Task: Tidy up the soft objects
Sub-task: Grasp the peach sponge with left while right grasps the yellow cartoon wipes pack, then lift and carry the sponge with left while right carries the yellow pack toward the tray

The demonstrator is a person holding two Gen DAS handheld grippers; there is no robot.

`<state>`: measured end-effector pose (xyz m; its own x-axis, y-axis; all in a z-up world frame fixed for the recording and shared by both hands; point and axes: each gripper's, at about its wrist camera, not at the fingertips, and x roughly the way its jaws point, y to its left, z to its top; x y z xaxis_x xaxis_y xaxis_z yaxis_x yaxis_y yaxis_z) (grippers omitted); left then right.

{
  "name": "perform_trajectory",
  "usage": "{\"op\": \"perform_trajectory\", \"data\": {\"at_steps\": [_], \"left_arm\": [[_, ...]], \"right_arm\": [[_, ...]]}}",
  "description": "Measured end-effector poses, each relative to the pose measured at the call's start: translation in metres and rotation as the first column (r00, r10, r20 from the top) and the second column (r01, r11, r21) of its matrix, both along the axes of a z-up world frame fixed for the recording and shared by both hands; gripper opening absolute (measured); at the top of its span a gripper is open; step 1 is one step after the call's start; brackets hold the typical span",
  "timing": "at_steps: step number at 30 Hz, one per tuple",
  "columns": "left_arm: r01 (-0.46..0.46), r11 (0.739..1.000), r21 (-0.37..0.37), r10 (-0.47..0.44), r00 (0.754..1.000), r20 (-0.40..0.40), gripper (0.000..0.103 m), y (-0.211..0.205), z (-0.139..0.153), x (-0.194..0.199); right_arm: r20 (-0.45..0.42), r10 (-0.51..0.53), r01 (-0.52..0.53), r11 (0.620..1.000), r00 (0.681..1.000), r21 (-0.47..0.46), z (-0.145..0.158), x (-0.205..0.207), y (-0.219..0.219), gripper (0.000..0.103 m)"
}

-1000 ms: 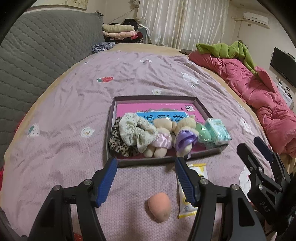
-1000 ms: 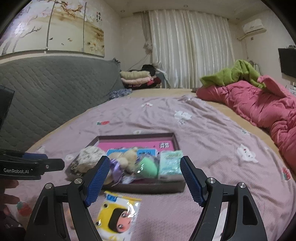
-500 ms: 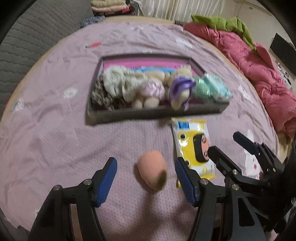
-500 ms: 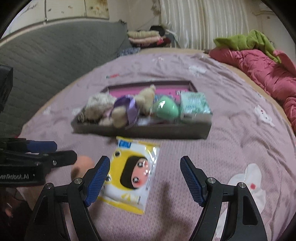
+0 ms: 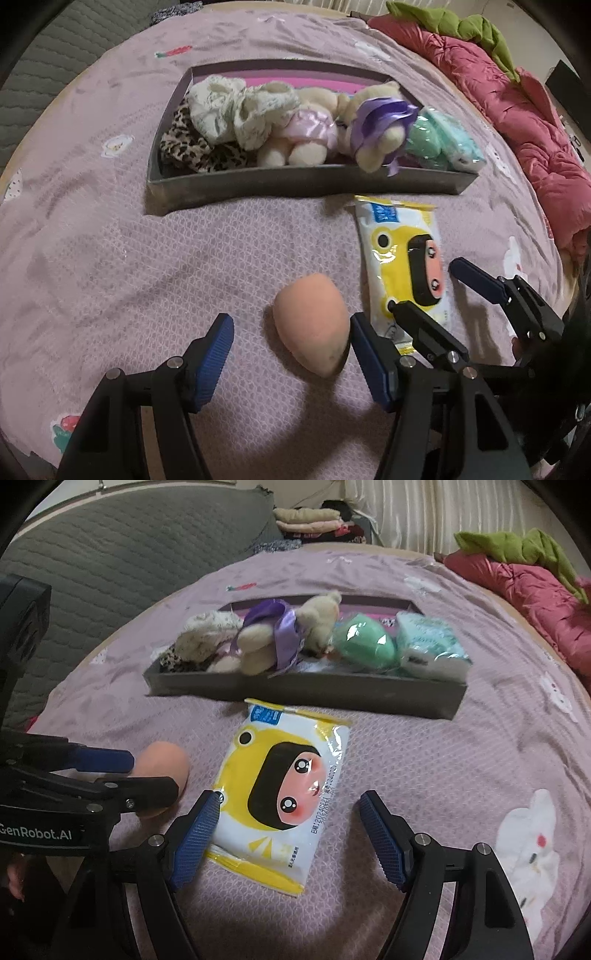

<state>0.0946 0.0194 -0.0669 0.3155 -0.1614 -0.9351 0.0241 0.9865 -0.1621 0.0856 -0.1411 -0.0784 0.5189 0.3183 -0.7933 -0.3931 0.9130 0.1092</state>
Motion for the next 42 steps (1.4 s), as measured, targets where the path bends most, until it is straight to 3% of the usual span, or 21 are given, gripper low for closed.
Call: {"op": "perform_trajectory", "data": {"at_steps": [4,9,11,16,26,27,28,33,42], "left_arm": [[-0.011,1.000,-0.026,0.011,1.000,-0.006,0.064,0.004,-0.005,0.005],[0.000,0.999,-0.054,0.000,1.000,-0.002,0.052,0.007,-0.007,0.007],[0.009,0.998,-0.065,-0.009,1.000,-0.001,0.042,0.006,-0.008,0.008],[0.020,0.998,-0.063,-0.019,1.000,0.003,0.041,-0.001,-0.009,0.011],[-0.021,0.989,-0.149,0.028,0.999,0.046,0.038,0.013,0.002,0.007],[-0.023,0.987,-0.157,0.032,0.998,0.052,0.038,0.014,0.004,0.007],[-0.025,0.985,-0.171,0.035,0.998,0.060,0.038,0.015,0.008,0.006],[-0.031,0.981,-0.194,0.048,0.995,0.082,0.038,0.018,0.018,0.005],[-0.028,0.981,-0.190,0.060,0.985,0.162,0.038,0.019,0.047,0.004]], "right_arm": [[0.003,0.003,-0.003,1.000,1.000,0.009,-0.003,0.006,0.005,0.079],[-0.001,0.027,-0.027,0.999,1.000,0.023,-0.006,0.012,0.013,0.079],[0.003,0.040,-0.040,0.999,0.999,0.020,-0.007,0.012,0.014,0.073],[0.010,0.084,-0.084,0.996,0.996,0.023,-0.006,0.012,0.016,0.055],[0.064,0.091,-0.093,0.995,0.994,0.031,0.009,0.005,0.010,0.030],[0.072,0.092,-0.095,0.995,0.993,0.032,0.011,0.004,0.008,0.020],[0.073,0.097,-0.101,0.994,0.993,0.047,0.013,0.003,0.007,0.018],[0.075,0.106,-0.111,0.992,0.992,0.057,0.016,0.002,0.005,0.017],[0.167,0.093,-0.114,0.986,0.982,0.122,0.042,-0.007,-0.005,0.014]]}}
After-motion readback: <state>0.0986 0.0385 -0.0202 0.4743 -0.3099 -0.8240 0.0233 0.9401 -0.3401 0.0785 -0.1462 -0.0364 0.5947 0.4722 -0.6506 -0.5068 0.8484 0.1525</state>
